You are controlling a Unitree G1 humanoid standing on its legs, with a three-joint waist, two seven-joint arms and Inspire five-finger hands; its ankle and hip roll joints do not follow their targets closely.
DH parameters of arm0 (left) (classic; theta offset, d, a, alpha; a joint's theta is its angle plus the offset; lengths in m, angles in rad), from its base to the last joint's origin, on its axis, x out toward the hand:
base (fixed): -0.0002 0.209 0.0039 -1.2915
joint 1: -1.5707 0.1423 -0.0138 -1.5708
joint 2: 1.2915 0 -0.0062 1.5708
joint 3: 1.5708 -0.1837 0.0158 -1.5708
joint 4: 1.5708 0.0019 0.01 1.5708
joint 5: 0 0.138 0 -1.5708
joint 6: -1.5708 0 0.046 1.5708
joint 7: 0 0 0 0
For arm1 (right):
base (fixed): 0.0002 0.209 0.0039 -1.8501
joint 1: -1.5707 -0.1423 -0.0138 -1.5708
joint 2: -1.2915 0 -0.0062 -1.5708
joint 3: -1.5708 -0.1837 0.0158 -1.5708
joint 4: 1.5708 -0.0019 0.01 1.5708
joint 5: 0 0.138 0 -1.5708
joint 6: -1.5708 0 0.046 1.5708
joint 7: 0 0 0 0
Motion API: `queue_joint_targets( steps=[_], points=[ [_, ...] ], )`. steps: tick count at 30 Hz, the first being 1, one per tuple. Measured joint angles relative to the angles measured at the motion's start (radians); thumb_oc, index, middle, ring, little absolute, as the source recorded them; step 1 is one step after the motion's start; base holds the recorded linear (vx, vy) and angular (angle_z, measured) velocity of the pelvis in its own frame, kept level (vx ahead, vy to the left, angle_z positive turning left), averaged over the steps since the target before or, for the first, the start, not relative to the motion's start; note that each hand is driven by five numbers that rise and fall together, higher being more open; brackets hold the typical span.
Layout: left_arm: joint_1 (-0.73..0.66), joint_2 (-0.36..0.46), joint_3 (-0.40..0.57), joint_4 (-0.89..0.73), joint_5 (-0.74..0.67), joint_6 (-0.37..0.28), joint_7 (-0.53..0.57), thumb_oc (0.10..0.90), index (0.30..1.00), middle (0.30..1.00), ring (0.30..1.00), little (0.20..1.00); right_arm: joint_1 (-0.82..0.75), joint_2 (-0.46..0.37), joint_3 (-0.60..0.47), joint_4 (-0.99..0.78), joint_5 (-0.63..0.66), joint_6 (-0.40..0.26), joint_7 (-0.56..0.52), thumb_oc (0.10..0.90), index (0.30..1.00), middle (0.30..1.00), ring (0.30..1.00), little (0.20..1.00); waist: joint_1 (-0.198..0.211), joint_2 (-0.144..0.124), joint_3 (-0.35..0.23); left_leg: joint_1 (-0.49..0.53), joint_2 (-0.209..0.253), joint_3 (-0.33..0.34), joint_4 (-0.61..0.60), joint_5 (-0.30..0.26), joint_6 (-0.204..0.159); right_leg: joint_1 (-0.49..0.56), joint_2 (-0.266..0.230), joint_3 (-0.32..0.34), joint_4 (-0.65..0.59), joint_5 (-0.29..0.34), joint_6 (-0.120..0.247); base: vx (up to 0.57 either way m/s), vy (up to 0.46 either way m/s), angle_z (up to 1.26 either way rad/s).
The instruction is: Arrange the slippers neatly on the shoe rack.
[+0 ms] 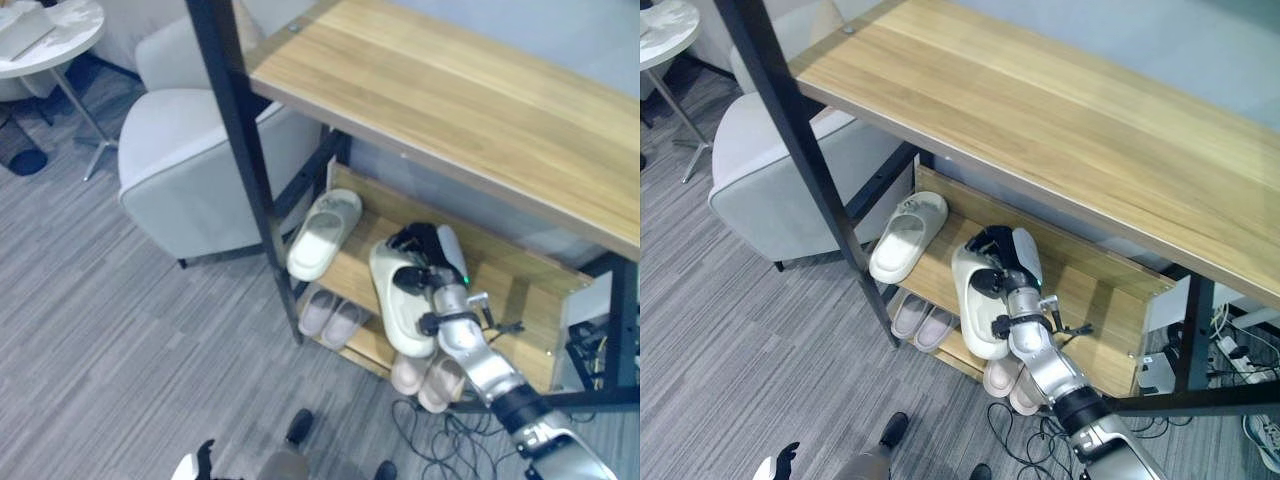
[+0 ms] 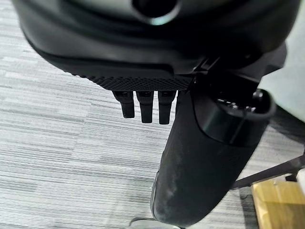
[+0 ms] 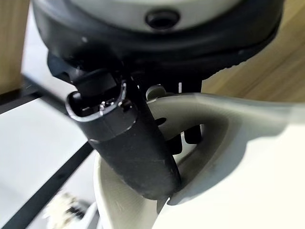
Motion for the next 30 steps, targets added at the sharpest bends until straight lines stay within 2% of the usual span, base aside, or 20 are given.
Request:
queue_joint_targets(
  steps=[3, 5, 9, 13, 18, 20, 30],
  points=[
    [-0.015, 0.001, -0.014, -0.005, 0.001, 0.000, 0.002, 0.800, 0.900, 0.900, 0.900, 0.900, -0.040, 0.010, 0.002, 0.007, 0.000, 0.001, -0.009, 0.400, 0.300, 0.300, 0.300, 0.300, 0.006, -0.003, 0.009, -0.021, -0.009, -0.023, 0.013, 0.000, 0.000, -0.001, -0.003, -0.017, 0.000, 0.000, 0.000, 0.00, 0.009, 0.23],
    [-0.018, 0.007, -0.013, -0.005, 0.000, 0.000, 0.003, 0.800, 0.900, 0.900, 0.900, 0.900, -0.086, 0.010, 0.003, 0.059, 0.001, 0.001, -0.021, 0.400, 0.300, 0.300, 0.300, 0.300, 0.023, -0.018, 0.017, -0.027, -0.014, -0.027, 0.019, -0.001, -0.001, -0.002, -0.005, -0.017, 0.000, 0.000, 0.000, 0.00, 0.022, 0.08],
    [-0.019, 0.013, -0.013, 0.001, 0.000, 0.000, 0.010, 0.800, 0.900, 0.900, 0.900, 0.900, -0.089, 0.011, 0.002, 0.065, 0.000, 0.003, -0.051, 0.400, 0.300, 0.300, 0.300, 0.300, 0.026, -0.030, 0.026, -0.039, -0.020, -0.028, 0.038, -0.005, -0.002, -0.004, -0.009, -0.017, 0.000, 0.000, 0.000, -0.01, 0.019, 0.01],
    [-0.083, 0.035, -0.001, 0.057, -0.005, 0.021, 0.025, 0.800, 0.900, 0.900, 0.900, 0.900, -0.098, 0.015, 0.002, 0.056, -0.012, 0.015, -0.076, 0.400, 0.300, 0.300, 0.300, 0.300, 0.004, -0.026, 0.030, -0.071, -0.023, -0.025, 0.081, -0.020, 0.001, -0.023, -0.009, -0.006, 0.008, 0.005, 0.002, 0.00, 0.046, -0.01],
    [-0.090, 0.059, 0.016, 0.022, -0.005, -0.001, 0.041, 0.800, 0.900, 0.900, 0.900, 0.900, -0.099, 0.007, -0.022, 0.058, -0.027, 0.035, -0.125, 0.400, 0.300, 0.300, 0.300, 0.300, -0.006, -0.025, 0.031, -0.074, -0.027, -0.005, 0.090, -0.030, 0.012, -0.032, -0.019, 0.015, 0.009, 0.015, -0.009, 0.00, 0.016, -0.11],
    [-0.092, 0.058, 0.016, 0.028, -0.007, 0.000, 0.040, 0.800, 0.900, 0.900, 0.900, 0.900, -0.099, 0.011, -0.027, 0.056, -0.027, 0.035, -0.131, 0.400, 0.300, 0.300, 0.300, 0.300, -0.023, -0.025, 0.031, -0.076, -0.029, 0.002, 0.093, -0.027, 0.011, -0.036, -0.022, 0.023, 0.011, 0.017, -0.013, 0.02, 0.020, -0.10],
    [-0.102, 0.059, 0.019, 0.031, -0.040, -0.001, 0.037, 0.800, 0.900, 0.900, 0.900, 0.900, -0.121, 0.013, -0.037, 0.094, -0.026, 0.032, -0.138, 0.400, 0.300, 0.300, 0.300, 0.300, -0.025, -0.023, 0.029, -0.065, -0.028, 0.021, 0.094, -0.025, 0.017, -0.035, -0.025, 0.041, 0.010, 0.022, -0.013, 0.01, 0.010, -0.05]
  ],
)
